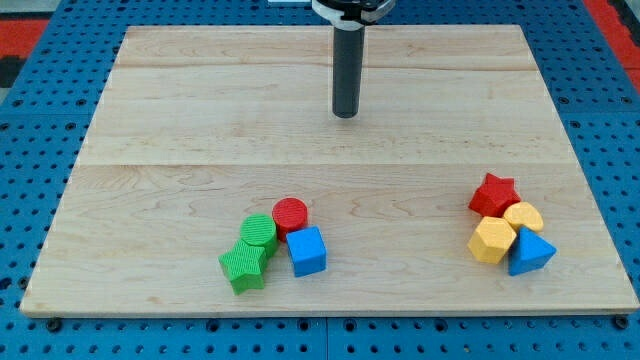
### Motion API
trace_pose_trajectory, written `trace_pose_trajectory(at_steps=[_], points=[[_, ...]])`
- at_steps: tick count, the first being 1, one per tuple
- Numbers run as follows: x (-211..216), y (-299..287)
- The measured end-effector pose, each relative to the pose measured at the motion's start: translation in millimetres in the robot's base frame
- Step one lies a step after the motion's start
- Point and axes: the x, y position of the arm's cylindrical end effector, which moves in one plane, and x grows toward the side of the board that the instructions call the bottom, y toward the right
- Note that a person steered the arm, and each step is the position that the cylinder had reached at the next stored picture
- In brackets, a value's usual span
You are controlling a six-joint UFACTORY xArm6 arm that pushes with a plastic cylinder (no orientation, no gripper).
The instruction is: Separate the red star from the yellow blocks
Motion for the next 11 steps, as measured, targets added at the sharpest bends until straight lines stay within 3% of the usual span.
trace_pose_trajectory(at_steps=[1,3,4,5,6,8,9,10,11], points=[[-9,3],[2,182],[55,221],[78,257],[139,216],[163,91],[152,100],[140,181],[154,221]])
